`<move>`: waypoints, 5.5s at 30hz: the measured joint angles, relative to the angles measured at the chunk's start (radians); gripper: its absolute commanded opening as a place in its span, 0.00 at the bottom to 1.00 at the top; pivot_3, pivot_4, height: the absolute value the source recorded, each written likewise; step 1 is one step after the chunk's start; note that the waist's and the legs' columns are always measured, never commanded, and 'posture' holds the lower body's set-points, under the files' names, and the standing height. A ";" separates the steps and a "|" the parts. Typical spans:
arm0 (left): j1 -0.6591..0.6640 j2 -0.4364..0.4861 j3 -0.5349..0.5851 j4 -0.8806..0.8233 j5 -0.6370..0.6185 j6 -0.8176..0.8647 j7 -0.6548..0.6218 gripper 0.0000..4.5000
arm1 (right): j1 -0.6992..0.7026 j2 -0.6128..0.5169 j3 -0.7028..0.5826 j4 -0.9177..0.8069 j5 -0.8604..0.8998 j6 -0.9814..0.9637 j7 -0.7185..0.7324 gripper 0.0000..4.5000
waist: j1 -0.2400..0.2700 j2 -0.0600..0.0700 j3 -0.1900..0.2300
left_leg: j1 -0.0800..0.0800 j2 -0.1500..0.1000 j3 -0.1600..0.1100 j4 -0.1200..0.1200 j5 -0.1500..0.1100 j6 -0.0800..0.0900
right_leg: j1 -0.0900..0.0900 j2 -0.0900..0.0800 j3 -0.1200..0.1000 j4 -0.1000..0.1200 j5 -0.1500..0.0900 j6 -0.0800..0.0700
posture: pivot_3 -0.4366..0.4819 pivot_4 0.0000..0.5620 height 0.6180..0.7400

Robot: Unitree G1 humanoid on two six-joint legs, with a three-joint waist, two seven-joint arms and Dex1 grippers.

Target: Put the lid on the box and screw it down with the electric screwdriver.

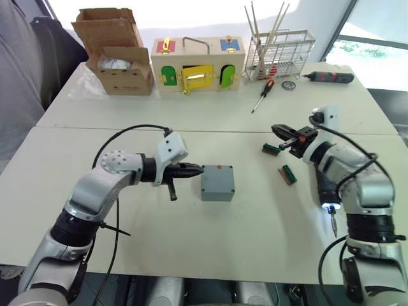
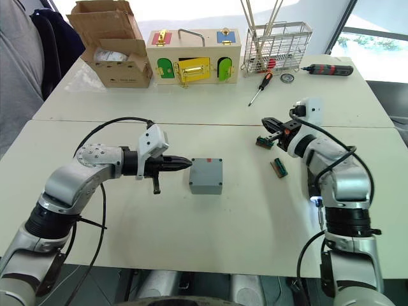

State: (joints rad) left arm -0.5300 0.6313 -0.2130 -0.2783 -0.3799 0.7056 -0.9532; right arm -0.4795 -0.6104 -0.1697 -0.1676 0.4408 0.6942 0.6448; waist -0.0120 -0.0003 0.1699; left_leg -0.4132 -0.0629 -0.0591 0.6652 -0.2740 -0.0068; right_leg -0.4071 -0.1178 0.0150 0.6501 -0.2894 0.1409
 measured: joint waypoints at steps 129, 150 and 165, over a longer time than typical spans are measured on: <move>0.020 -0.237 -0.266 -0.070 0.170 -0.212 0.055 0.00 | -0.418 -0.558 0.791 0.590 -0.247 0.611 0.594 0.43 | 0.024 -0.003 -0.003 | 0.001 -0.001 0.000 0.003 -0.001 0.002 | 0.004 -0.001 0.000 -0.003 0.000 0.000 | 0.48 0.27 0.96; -0.154 -0.077 0.010 0.219 -0.003 -0.144 -0.164 0.00 | -0.231 0.321 -0.385 -0.256 0.133 0.434 -0.094 0.43 | -0.002 0.004 -0.001 | -0.014 -0.004 -0.002 0.004 0.003 -0.003 | -0.018 -0.003 0.000 0.016 0.000 0.000 | 0.48 0.27 0.96; -0.113 -0.092 -0.111 0.196 0.085 -0.131 -0.150 0.00 | 0.050 0.377 -0.102 -0.305 0.128 0.096 -0.126 0.43 | -0.018 0.004 -0.001 | -0.013 -0.007 -0.003 0.002 0.003 -0.003 | -0.018 -0.002 0.000 0.016 0.000 0.000 | 0.48 0.27 0.96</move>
State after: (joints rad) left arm -0.6430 0.5390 -0.3237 -0.0819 -0.2953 0.5747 -1.1036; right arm -0.4299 -0.2338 -0.2716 -0.4728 0.5689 0.7897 0.5189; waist -0.0304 0.0038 0.1686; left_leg -0.4261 -0.0696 -0.0616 0.6674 -0.2714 -0.0103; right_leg -0.4254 -0.1199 0.0151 0.6664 -0.2891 0.1408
